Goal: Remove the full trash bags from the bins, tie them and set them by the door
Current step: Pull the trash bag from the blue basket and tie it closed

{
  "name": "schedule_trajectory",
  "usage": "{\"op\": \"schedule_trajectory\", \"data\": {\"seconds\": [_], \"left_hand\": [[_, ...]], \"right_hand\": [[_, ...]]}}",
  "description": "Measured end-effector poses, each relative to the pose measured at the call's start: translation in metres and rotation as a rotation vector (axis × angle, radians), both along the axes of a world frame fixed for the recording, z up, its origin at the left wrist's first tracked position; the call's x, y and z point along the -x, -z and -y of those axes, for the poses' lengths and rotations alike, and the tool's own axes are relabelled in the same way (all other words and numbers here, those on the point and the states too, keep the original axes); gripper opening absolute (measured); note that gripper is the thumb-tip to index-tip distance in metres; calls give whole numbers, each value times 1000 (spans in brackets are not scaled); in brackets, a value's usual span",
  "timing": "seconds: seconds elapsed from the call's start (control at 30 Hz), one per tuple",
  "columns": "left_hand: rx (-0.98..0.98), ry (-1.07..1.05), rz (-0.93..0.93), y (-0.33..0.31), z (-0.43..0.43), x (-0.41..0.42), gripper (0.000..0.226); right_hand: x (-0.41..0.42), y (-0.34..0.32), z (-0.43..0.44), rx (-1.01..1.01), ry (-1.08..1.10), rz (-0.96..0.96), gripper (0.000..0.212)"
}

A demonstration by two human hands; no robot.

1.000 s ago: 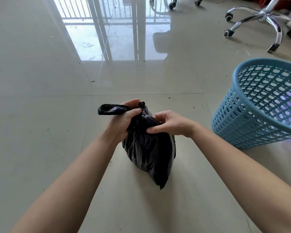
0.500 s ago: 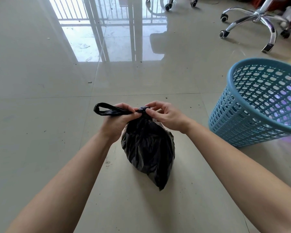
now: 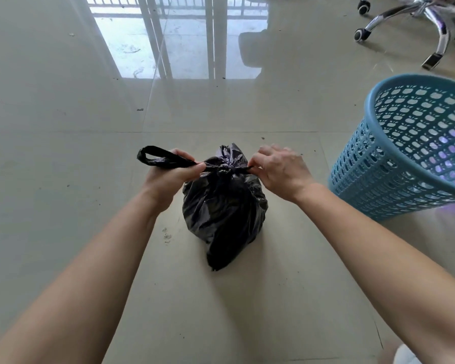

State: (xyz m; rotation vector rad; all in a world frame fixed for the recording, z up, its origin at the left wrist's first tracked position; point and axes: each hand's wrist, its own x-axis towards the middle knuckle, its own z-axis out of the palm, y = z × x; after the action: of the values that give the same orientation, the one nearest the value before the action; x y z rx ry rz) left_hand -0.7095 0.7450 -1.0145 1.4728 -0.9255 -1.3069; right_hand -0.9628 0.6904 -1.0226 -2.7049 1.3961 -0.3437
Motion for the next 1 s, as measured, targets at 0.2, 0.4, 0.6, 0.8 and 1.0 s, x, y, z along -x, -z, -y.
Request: {"op": "schedule_trajectory", "data": {"seconds": [0.2,0.4,0.6,0.8,1.0], "left_hand": [[-263,-222,182,59,-20,12,27],[-189,47,469,95,-32,35,75],[-86,-51,345,130,-88,44,70],[-88,-133,418,134,-138,51,63],[-149,-233,452,68,-158,54,49]], "right_hand": [[-17,40,-26,-733,534,382,53],[-41,68,-51,-951,643,558,84],[-32,96,-102,-820,532,603,72],[-28,107,-153,-762,560,645,64],[-38,39,-165,-795,628,632,62]]}}
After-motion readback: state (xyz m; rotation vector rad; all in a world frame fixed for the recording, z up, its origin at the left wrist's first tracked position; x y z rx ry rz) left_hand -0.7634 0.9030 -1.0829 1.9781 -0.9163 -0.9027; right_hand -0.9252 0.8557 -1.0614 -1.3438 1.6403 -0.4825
